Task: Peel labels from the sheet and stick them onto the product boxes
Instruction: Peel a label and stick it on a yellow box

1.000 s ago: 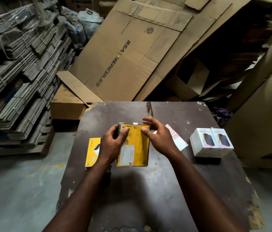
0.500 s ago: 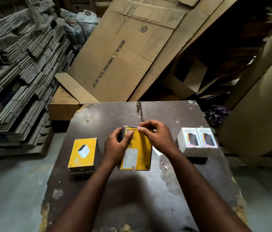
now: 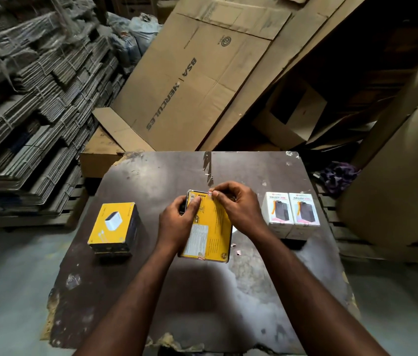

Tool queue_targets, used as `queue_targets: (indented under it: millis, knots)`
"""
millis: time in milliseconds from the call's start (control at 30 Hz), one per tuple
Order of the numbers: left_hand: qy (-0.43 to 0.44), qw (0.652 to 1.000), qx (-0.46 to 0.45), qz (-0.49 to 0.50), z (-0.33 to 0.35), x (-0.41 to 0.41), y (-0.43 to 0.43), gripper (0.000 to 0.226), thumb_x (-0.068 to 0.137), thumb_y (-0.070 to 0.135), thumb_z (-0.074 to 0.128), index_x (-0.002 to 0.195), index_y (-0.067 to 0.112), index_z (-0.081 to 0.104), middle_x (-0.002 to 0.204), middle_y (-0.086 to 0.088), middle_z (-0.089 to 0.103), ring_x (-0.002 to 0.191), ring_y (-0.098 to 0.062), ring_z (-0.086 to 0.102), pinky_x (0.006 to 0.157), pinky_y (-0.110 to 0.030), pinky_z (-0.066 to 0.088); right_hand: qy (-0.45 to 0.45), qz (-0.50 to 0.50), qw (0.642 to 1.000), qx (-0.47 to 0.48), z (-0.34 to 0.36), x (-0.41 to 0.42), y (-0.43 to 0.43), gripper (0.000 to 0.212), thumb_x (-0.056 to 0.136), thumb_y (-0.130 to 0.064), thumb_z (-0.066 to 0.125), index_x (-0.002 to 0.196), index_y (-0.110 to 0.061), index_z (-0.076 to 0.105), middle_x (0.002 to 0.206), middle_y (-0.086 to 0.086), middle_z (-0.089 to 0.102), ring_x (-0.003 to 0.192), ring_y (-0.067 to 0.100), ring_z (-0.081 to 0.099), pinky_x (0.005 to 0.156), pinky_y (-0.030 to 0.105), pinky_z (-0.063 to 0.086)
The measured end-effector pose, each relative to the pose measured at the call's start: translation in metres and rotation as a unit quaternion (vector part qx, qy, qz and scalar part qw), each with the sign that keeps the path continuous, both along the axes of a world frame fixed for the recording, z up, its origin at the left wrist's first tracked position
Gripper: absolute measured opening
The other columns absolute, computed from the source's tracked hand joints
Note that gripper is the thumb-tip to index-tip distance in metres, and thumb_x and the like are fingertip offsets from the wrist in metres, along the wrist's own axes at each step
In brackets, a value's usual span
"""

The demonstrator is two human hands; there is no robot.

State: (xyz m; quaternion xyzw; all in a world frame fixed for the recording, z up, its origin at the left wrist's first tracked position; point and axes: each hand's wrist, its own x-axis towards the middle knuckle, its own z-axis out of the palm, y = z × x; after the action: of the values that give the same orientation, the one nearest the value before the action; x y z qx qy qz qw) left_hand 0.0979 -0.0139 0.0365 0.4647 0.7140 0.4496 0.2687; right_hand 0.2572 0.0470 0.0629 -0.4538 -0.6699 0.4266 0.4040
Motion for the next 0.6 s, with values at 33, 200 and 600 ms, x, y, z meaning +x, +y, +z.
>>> queue_targets:
  millis: [33, 200, 600]
  knots:
    - [-0.006, 1.000, 0.000, 0.005, -0.001, 0.003, -0.001, 0.031, 0.094, 0.055, 0.055, 0.103, 0.028, 0.065, 0.089, 0.007, 0.071, 0.080, -0.008, 0.069, 0.068, -0.033, 0.056, 0.005, 0.004, 1.000, -0.001, -0.002, 0.002, 0.001, 0.009, 0.092, -0.021, 0.069, 0.098, -0.017, 0.074, 0.093, -0.010, 0.071, 0.087, -0.004, 0.064, 0.073, 0.009, 0.049]
    - [-0.014, 1.000, 0.002, 0.022, -0.005, 0.005, 0.000, 0.054, 0.083, 0.069, 0.050, 0.104, 0.023, 0.069, 0.087, 0.004, 0.072, 0.078, -0.010, 0.069, 0.065, -0.032, 0.055, 0.014, 0.017, 1.000, -0.011, -0.009, 0.005, 0.004, 0.011, 0.092, -0.022, 0.069, 0.100, -0.016, 0.075, 0.096, -0.007, 0.073, 0.091, -0.001, 0.066, 0.074, 0.012, 0.051]
    - [-0.007, 0.999, -0.006, 0.053, -0.005, -0.005, 0.020, 0.060, 0.083, 0.073, 0.050, 0.102, 0.020, 0.070, 0.084, 0.003, 0.072, 0.072, -0.012, 0.071, 0.061, -0.031, 0.056, 0.038, 0.044, 0.998, -0.028, -0.005, -0.007, 0.027, 0.015, 0.094, -0.022, 0.068, 0.102, -0.011, 0.074, 0.102, -0.002, 0.075, 0.094, 0.005, 0.068, 0.076, 0.015, 0.053]
